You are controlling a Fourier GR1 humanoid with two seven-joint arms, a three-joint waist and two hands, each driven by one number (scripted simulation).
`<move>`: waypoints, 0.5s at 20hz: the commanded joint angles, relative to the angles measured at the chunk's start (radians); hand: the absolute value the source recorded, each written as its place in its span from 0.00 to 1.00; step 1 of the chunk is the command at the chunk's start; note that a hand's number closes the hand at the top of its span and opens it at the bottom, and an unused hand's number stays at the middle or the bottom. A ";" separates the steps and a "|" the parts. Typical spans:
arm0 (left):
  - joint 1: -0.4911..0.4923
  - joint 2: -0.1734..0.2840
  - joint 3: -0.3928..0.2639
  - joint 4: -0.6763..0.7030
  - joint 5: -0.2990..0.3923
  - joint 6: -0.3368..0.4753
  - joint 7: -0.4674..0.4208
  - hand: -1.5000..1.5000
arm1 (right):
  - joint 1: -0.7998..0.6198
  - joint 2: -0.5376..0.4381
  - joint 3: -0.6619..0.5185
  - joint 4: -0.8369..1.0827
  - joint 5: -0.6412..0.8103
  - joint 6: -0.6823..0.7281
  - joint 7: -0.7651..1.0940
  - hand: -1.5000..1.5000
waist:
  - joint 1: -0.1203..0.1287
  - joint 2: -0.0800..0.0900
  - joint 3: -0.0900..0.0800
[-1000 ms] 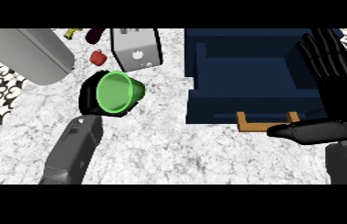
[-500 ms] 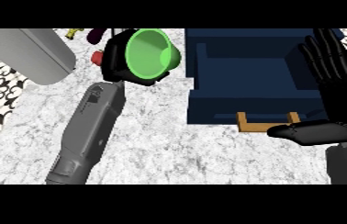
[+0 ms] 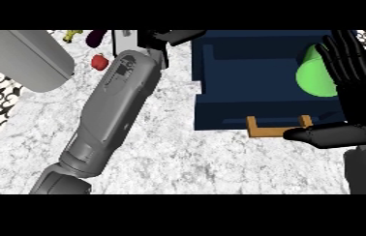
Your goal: Pick up the cup, place it into the drawer and close the drawer
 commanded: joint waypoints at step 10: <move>-0.255 -0.002 -0.205 0.402 0.125 0.193 0.128 1.00 | -0.057 -0.012 0.002 0.043 -0.034 0.041 -0.021 0.00 | -0.080 0.022 0.002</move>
